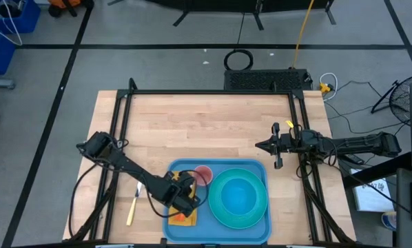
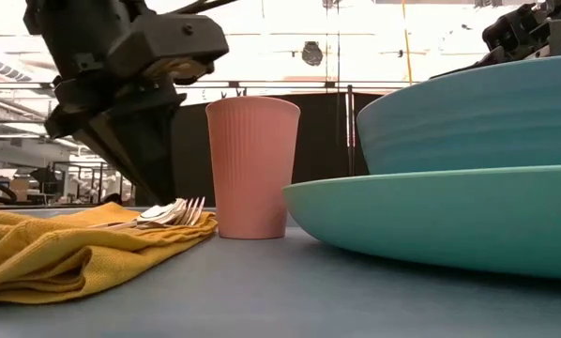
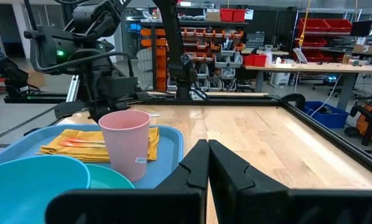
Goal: Set up tray
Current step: Adjust the orange fork on the yellow table napkin
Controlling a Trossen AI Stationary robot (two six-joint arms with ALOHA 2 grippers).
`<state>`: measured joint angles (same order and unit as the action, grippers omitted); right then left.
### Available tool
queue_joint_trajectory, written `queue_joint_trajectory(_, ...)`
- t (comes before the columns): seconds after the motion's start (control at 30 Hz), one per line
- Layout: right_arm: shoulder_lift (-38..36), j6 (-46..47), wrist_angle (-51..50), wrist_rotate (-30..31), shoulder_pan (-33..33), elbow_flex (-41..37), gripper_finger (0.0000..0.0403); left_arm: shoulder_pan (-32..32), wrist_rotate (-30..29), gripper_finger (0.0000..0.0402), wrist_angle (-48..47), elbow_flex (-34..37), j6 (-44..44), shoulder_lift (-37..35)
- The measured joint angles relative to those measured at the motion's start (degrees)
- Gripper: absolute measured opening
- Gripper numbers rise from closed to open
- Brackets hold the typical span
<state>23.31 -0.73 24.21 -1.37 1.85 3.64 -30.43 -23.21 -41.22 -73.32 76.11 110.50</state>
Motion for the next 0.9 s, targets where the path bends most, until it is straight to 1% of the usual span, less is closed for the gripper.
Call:
queue_joint_trajectory(0.13,0.02,0.0,0.0,0.0,-0.01,0.0,0.0,1.16,0.52,0.0003,1.55,-0.02,-4.86,0.0)
queue_joint_trajectory(0.3,0.02,0.02,-0.02,0.0,0.0,0.0,0.0,2.36,0.14,0.0003,1.37,-0.02,-6.83,0.04)
queue_joint_trajectory(0.47,0.01,0.02,-0.45,0.0,-0.01,0.0,0.0,3.56,0.13,0.0006,0.77,0.03,-6.76,0.49)
queue_joint_trajectory(0.77,0.0,-0.11,-0.47,0.02,0.0,0.01,0.0,4.5,0.03,0.0003,1.29,3.34,-4.6,0.46)
queue_joint_trajectory(0.9,0.0,-0.28,-0.46,0.04,-0.01,0.01,0.0,4.5,0.03,0.0005,1.07,3.52,-4.47,0.46)
